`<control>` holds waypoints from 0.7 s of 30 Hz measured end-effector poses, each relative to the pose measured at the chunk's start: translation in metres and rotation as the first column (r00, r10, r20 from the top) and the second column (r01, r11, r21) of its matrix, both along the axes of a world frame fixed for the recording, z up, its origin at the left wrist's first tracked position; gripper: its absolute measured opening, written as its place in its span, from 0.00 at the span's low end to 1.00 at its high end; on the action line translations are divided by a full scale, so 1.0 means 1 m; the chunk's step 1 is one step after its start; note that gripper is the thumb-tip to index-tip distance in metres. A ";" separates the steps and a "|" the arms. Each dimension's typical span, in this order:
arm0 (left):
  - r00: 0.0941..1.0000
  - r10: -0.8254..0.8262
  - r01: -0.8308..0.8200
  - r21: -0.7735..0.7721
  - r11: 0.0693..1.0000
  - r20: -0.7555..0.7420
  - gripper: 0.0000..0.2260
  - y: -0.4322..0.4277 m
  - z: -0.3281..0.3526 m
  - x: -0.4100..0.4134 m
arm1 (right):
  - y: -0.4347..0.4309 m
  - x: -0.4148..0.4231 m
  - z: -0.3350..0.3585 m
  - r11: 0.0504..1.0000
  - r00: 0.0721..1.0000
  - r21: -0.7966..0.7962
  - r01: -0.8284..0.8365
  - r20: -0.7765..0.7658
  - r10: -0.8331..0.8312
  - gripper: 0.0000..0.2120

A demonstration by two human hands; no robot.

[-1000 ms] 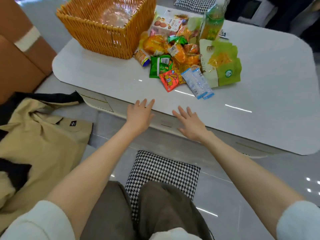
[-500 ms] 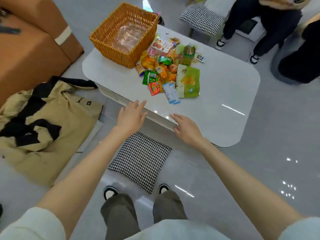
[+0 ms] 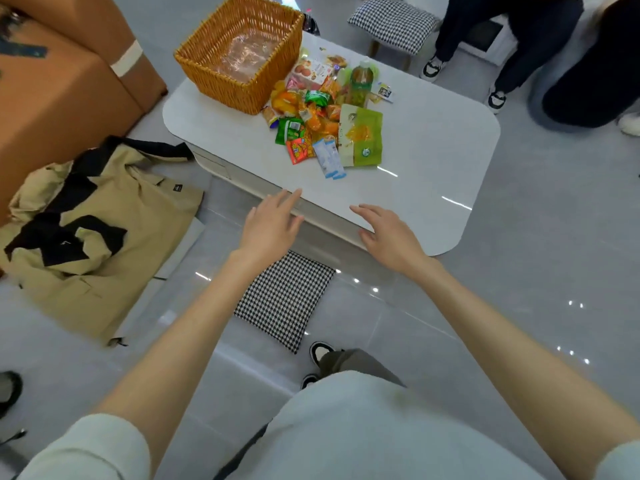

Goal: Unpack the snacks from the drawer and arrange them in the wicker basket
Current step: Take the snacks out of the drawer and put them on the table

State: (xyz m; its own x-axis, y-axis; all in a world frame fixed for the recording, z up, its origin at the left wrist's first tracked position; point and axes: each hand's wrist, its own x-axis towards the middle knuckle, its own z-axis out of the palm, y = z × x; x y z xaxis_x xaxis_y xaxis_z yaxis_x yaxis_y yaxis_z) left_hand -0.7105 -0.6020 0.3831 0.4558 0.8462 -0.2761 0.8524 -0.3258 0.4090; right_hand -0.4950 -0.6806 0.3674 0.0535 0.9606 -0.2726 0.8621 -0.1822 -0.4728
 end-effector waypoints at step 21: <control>0.979 0.119 -0.124 0.021 0.992 0.165 0.24 -0.077 0.006 0.271 | -0.067 0.282 -0.004 0.992 0.997 0.112 -0.066 -0.019 0.069 0.22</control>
